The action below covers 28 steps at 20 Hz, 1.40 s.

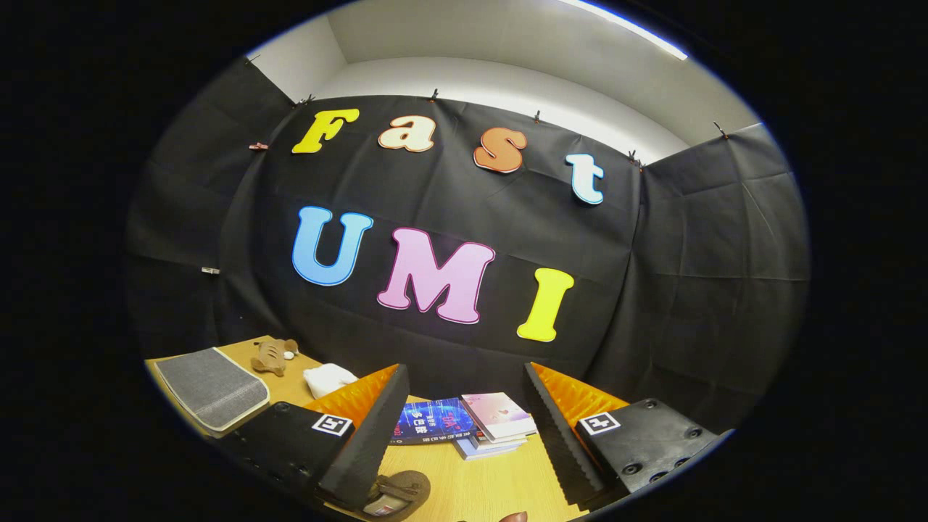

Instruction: Open the storage box then place both shoes into the box .Put the left shoe in first, then the right shoe, with the right side of both shoes facing outward in a uniform manner.

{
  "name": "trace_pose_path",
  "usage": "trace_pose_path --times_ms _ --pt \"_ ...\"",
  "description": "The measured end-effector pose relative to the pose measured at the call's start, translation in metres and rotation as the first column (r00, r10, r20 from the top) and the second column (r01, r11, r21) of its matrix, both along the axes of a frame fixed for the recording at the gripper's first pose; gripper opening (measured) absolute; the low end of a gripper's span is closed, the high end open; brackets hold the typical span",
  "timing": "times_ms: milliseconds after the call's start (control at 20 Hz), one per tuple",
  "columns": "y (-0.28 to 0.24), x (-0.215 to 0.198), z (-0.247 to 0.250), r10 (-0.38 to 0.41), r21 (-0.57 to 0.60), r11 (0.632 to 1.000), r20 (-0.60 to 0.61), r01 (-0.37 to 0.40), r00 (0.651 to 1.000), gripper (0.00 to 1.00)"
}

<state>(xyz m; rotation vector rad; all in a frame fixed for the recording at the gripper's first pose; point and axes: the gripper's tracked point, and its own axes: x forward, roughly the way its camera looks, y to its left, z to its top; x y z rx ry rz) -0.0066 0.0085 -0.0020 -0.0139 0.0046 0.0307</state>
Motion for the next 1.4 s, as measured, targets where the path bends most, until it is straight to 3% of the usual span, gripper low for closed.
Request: trace_pose_path --times_ms 400,600,750,950,1100,1250,1400 --pt "0.006 0.001 0.003 0.009 0.01 1.0 0.002 -0.009 1.0 0.97" --pt "0.041 0.005 0.005 0.119 0.06 0.991 0.0 -0.118 0.993 0.97" --pt "0.086 0.002 0.008 0.263 0.14 0.955 0.01 -0.262 0.965 0.97" --pt "0.156 -0.007 0.006 0.487 0.296 0.831 0.024 -0.471 0.873 0.97" --pt "0.209 -0.014 -0.017 0.652 0.466 0.674 -0.011 -0.573 0.758 0.97" --pt "0.249 -0.018 -0.051 0.761 0.669 0.507 -0.052 -0.543 0.647 0.97" --pt "0.278 -0.01 -0.081 0.815 0.811 0.378 -0.062 -0.447 0.576 0.97"
